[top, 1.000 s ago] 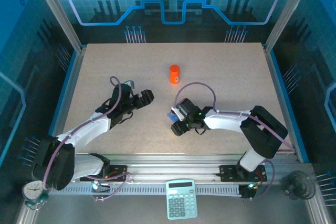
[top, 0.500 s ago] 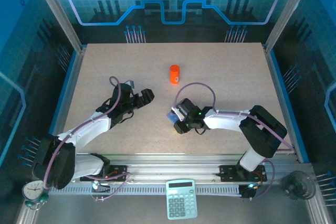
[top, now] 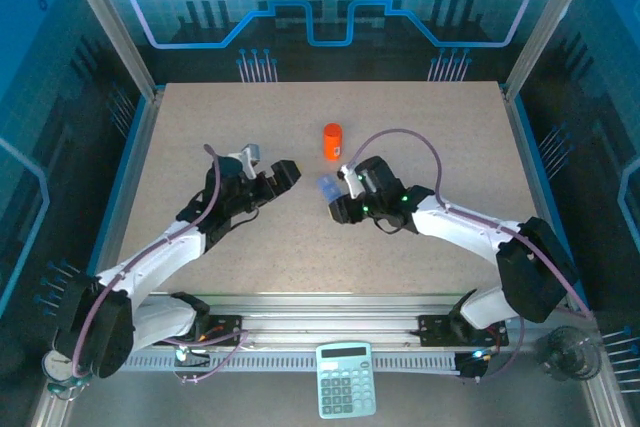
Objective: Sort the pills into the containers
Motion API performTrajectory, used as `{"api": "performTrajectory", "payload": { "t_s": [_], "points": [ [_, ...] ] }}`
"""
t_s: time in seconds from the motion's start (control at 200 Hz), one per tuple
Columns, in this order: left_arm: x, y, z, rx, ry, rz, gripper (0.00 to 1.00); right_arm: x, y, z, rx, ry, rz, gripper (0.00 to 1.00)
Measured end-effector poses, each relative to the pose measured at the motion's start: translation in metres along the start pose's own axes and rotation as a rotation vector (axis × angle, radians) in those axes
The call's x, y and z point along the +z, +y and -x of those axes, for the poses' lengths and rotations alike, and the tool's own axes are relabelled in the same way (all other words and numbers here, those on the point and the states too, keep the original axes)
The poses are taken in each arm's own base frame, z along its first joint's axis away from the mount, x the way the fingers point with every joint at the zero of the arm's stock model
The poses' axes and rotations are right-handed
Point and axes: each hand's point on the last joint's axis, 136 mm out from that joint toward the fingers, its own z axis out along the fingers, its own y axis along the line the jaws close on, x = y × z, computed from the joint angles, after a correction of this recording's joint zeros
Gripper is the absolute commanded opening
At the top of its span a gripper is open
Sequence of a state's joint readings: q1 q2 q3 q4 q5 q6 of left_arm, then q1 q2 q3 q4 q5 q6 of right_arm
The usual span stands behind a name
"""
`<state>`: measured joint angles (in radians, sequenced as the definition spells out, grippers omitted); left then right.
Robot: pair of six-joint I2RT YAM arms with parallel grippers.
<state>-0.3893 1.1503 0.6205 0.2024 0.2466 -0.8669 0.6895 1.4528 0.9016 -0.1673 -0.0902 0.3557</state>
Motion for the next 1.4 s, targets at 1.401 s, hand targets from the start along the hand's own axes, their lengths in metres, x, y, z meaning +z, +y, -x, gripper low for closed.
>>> {"api": "performTrajectory", "payload": {
  "t_s": [1.401],
  "points": [
    [0.032,-0.051,-0.025,0.023,0.094,-0.145,0.99,0.001,0.021,0.015,0.084,-0.037,0.119,0.35]
  ]
}}
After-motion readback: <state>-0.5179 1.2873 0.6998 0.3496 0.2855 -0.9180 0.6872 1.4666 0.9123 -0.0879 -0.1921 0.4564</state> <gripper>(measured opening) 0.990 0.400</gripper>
